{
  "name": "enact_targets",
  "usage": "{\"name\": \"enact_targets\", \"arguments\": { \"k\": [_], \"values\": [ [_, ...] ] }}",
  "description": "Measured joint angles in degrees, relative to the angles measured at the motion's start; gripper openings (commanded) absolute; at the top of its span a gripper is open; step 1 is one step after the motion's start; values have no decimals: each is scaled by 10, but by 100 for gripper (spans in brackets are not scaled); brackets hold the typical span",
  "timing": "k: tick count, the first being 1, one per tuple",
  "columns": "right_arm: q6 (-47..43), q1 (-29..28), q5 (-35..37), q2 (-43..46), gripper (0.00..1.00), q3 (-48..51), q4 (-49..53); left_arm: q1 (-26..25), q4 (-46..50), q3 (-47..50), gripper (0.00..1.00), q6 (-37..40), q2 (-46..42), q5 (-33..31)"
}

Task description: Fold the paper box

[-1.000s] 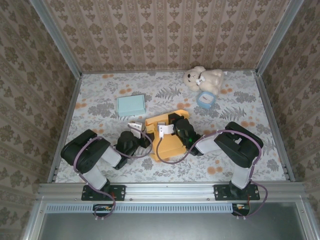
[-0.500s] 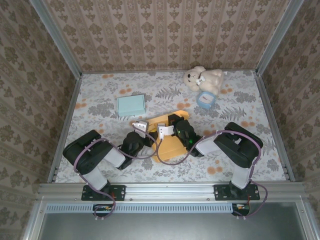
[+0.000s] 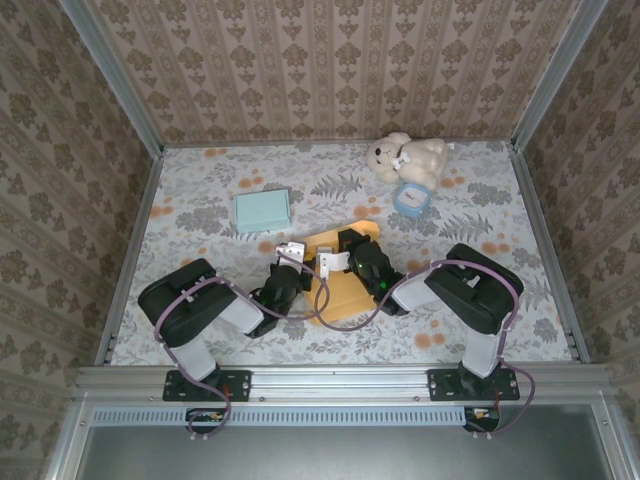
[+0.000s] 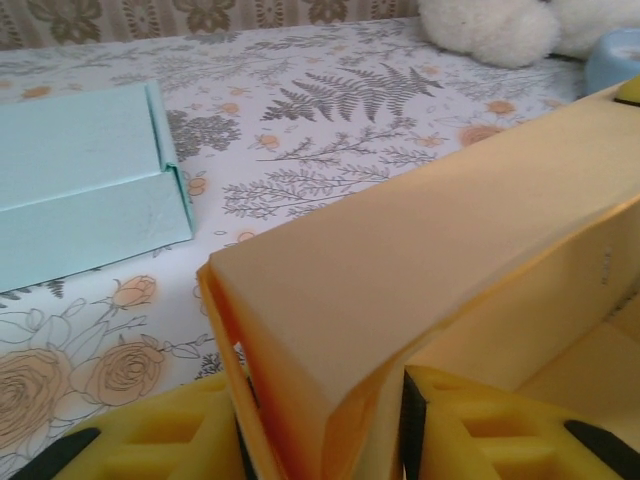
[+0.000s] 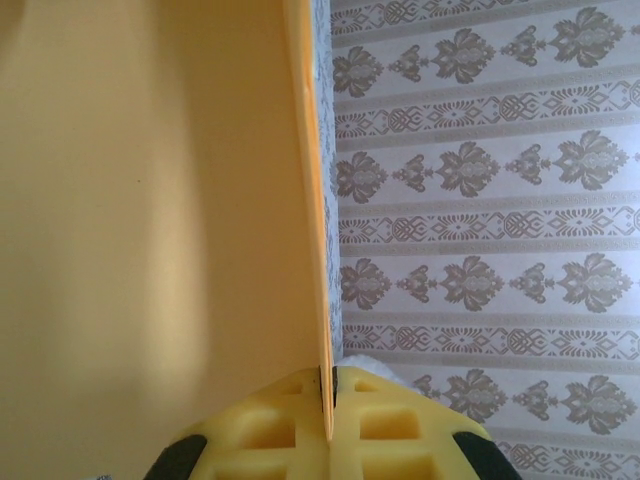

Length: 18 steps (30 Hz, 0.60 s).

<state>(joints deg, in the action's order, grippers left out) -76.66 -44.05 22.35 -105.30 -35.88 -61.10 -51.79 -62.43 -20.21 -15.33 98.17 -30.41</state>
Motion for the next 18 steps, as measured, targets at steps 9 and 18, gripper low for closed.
{"name": "enact_targets", "arguments": {
  "k": [9,18],
  "values": [
    [9,0,-1,-8,0,0,-14,-2,10,-3,46,-14,1,-11],
    [21,0,-15,-8,0,4,-16,12,178,-16,47,-80,-78,-2]
  ]
}}
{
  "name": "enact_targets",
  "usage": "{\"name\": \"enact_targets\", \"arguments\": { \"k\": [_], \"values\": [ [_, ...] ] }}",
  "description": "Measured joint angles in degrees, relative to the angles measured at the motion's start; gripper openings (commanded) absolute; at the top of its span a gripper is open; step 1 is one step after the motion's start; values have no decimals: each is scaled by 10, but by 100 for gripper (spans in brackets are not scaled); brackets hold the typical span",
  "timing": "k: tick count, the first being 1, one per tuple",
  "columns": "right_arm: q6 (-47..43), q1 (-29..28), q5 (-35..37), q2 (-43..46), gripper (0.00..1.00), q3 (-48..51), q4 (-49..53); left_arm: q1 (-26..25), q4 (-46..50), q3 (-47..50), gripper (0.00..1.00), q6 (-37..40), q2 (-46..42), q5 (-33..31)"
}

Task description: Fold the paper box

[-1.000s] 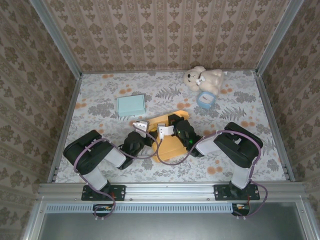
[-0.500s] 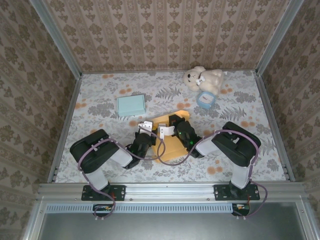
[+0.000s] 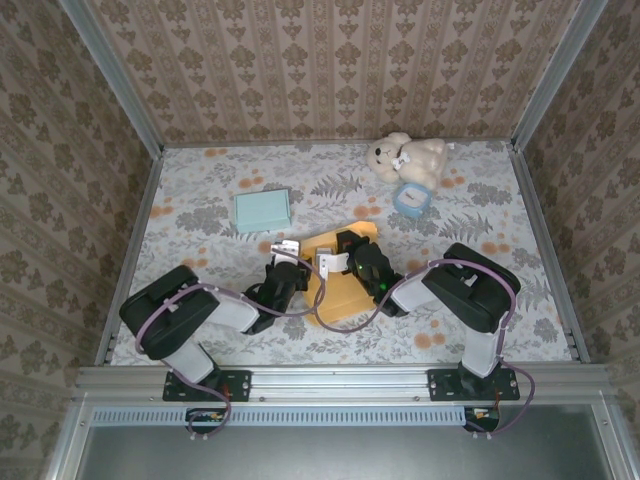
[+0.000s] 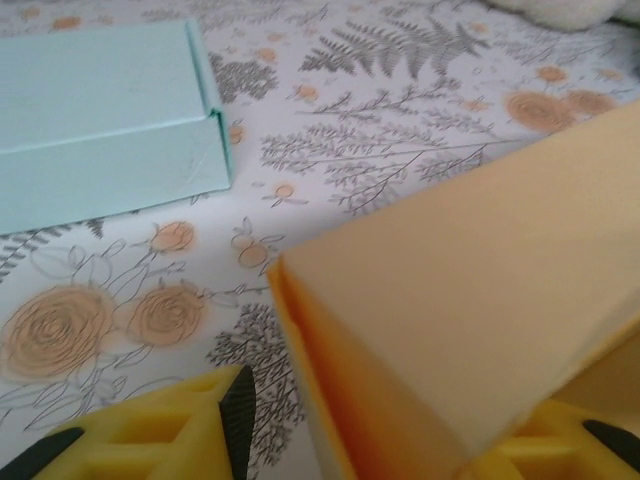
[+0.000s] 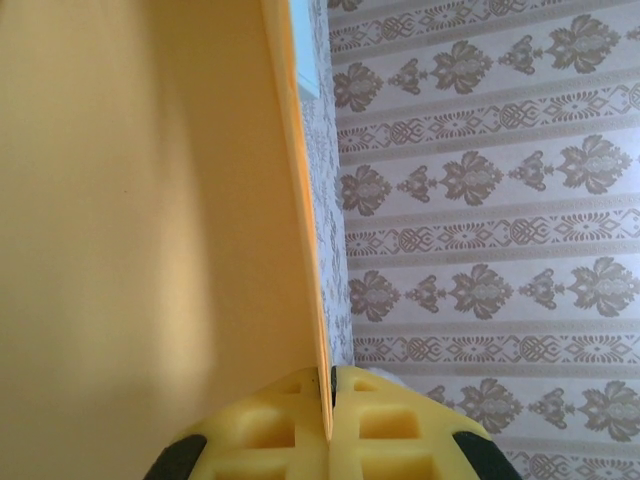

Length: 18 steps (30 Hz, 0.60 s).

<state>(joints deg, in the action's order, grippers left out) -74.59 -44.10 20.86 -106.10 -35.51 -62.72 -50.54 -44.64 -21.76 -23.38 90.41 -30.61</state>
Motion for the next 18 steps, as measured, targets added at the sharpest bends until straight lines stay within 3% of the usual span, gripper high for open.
{"name": "enact_targets", "arguments": {
  "k": [4,8,13,18],
  "values": [
    [3,0,-3,0,0,0,0,-8,82,-20,45,-42,-23,-20],
    [9,0,-3,0,0,1,0,-39,193,-68,40,-92,-26,-83],
    [18,-5,-3,5,0,5,-3,-54,263,-110,20,-133,-13,-131],
    [34,-10,-3,23,0,11,12,-56,260,-111,9,-132,-8,-154]
  ]
}}
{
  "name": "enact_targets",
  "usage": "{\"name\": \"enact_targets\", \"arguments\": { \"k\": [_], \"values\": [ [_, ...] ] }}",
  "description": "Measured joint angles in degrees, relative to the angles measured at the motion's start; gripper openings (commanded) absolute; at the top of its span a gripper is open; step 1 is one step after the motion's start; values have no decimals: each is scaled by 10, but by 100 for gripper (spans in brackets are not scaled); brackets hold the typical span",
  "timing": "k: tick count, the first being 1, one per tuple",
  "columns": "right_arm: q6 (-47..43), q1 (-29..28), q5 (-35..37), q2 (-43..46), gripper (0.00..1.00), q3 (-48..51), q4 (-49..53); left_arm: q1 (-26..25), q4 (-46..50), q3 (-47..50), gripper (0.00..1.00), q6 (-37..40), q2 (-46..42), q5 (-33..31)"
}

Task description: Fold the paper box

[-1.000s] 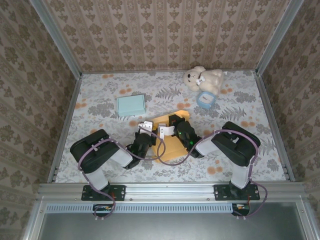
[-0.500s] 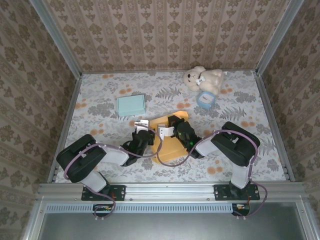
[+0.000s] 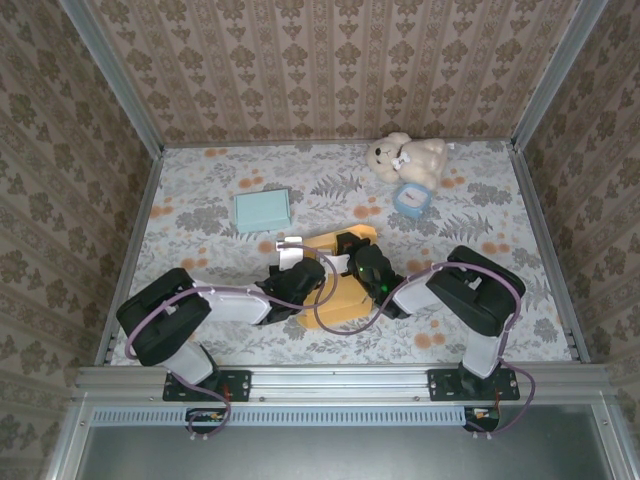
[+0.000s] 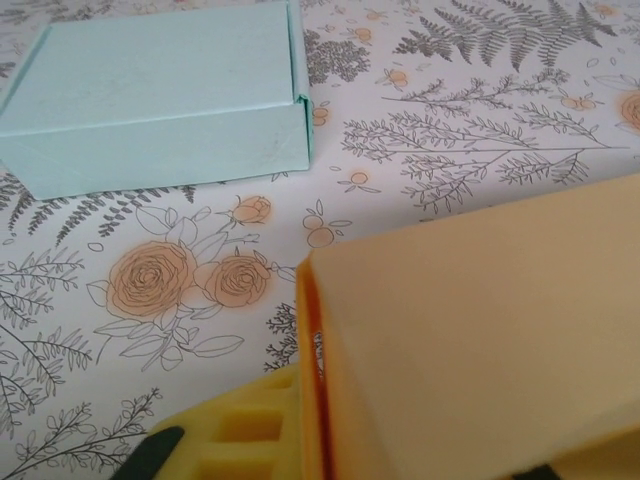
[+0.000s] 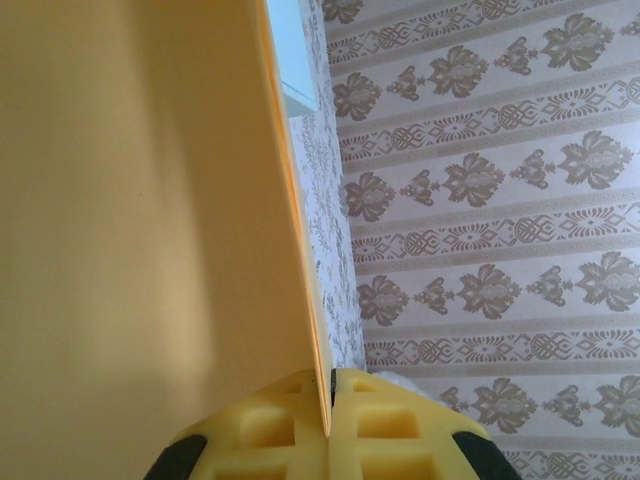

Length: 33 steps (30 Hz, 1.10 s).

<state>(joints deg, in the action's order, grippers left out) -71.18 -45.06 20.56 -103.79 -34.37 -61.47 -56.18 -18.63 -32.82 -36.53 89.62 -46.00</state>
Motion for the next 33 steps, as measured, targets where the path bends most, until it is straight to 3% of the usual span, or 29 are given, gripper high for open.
{"name": "enact_targets", "arguments": {
  "k": [4,13,24,33],
  "values": [
    [11,-5,1,12,0,4,10,0,0,-5,0,2,6,-15],
    [29,-14,7,18,0,4,21,2,-1,-18,0,0,27,-42],
    [40,-24,9,12,0,-2,19,45,-72,-23,0,29,62,-16],
    [44,-24,18,5,0,-8,17,65,-115,-20,17,50,71,15]
  ]
}}
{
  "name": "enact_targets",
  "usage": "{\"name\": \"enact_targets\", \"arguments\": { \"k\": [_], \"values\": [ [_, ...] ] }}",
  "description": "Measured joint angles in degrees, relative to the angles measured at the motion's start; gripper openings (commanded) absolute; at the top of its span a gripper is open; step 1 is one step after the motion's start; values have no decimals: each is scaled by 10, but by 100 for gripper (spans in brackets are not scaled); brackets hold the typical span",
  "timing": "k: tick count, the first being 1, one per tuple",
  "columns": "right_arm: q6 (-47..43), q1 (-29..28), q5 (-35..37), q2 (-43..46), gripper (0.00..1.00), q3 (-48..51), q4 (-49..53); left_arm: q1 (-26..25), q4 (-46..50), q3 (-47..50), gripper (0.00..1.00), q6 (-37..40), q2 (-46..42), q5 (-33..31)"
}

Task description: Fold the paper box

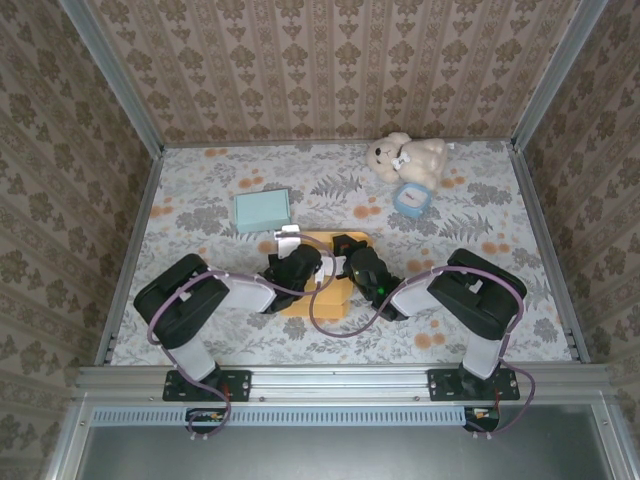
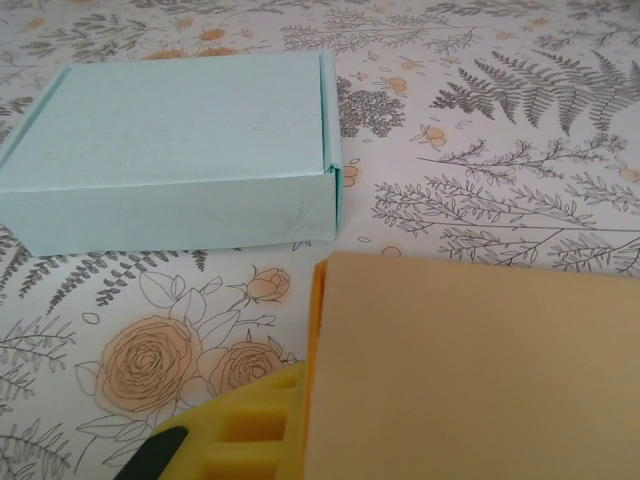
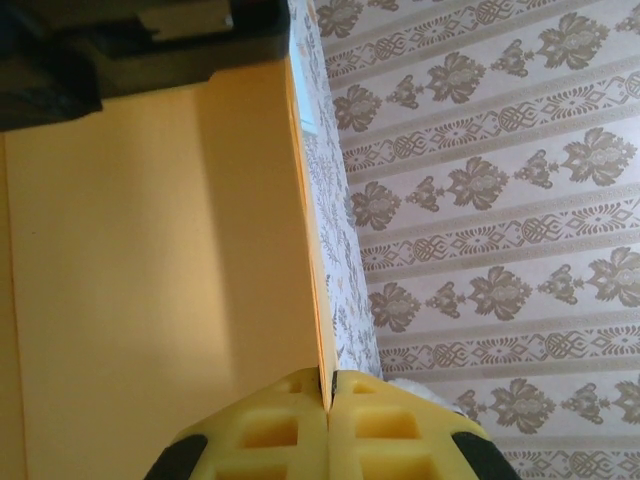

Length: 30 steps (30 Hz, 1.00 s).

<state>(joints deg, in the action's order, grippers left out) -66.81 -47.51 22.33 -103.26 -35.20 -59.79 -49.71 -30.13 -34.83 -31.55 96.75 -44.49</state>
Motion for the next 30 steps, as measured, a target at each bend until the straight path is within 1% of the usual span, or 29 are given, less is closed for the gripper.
{"name": "enact_targets", "arguments": {
  "k": [2,4,5,9,10,16,20,26,30],
  "values": [
    [2,0,2,-1,0,-2,0,9,-15,8,24,5,-4,17],
    [3,0,4,-4,0,-4,0,17,-24,17,25,8,-12,33],
    [5,0,5,-4,0,-4,0,20,-26,22,28,10,-18,42],
    [9,-1,3,-5,0,-5,0,25,-20,44,31,14,-50,61],
    [9,-2,2,-5,0,-5,0,25,-18,49,34,14,-58,63],
    [11,-8,-5,-5,0,-5,2,24,-11,78,36,16,-113,74],
    [13,-10,-14,-5,0,-4,16,18,-3,104,44,19,-153,87],
    [17,-12,-18,-5,0,-4,24,5,24,121,45,22,-216,99],
    [22,-12,-18,-5,0,-4,29,5,40,121,44,25,-221,100]
  ]
}}
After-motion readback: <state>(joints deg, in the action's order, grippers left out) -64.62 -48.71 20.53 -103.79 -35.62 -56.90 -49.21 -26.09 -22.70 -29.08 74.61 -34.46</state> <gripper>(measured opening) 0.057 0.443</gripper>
